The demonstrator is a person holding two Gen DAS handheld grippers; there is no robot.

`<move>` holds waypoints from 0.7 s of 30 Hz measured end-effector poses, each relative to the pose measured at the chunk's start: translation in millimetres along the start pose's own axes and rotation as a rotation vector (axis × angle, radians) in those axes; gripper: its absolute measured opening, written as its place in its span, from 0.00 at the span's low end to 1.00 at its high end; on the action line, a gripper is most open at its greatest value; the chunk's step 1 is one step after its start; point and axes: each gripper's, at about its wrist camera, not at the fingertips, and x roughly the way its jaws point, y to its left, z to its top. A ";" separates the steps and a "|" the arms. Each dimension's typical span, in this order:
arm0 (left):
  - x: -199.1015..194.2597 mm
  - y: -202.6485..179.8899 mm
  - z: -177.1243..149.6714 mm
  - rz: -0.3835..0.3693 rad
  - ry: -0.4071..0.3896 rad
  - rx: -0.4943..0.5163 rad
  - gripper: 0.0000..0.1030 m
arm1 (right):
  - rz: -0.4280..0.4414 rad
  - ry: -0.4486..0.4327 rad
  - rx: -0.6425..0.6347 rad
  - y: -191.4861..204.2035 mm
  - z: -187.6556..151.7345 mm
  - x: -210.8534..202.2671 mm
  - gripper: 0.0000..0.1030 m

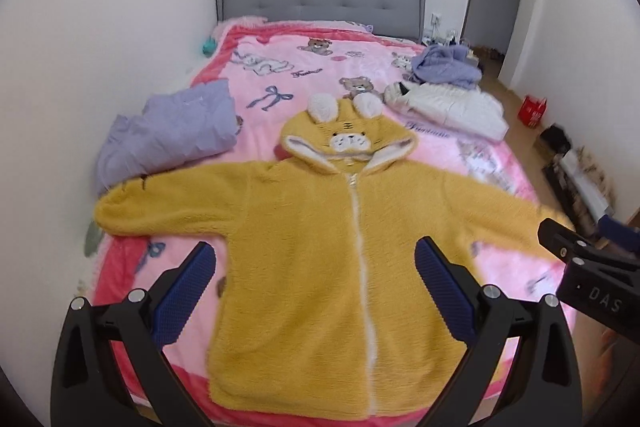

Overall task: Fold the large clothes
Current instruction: 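Reach both grippers to the bear-ear hood and grasp its edges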

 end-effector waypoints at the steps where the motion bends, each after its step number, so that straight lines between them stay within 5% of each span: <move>1: -3.7 3.4 9.8 0.006 0.006 -0.048 0.95 | 0.024 -0.014 0.015 -4.4 8.4 -5.6 0.92; 7: -3.0 9.0 38.2 0.090 0.004 -0.112 0.95 | 0.178 -0.068 0.059 -16.1 51.4 -16.9 0.92; 11: 8.1 13.2 49.9 0.049 -0.001 -0.114 0.95 | 0.205 -0.122 0.024 -6.1 65.6 -4.3 0.92; 14: 27.2 22.0 63.3 0.044 -0.022 -0.090 0.95 | 0.265 -0.014 -0.016 11.2 75.4 33.5 0.92; 17: 52.8 33.6 80.9 0.101 -0.115 -0.016 0.95 | 0.315 0.057 0.100 24.4 81.4 73.2 0.92; 21: 112.1 52.2 112.7 0.043 -0.056 0.111 0.95 | 0.230 0.105 0.173 43.7 88.7 122.7 0.92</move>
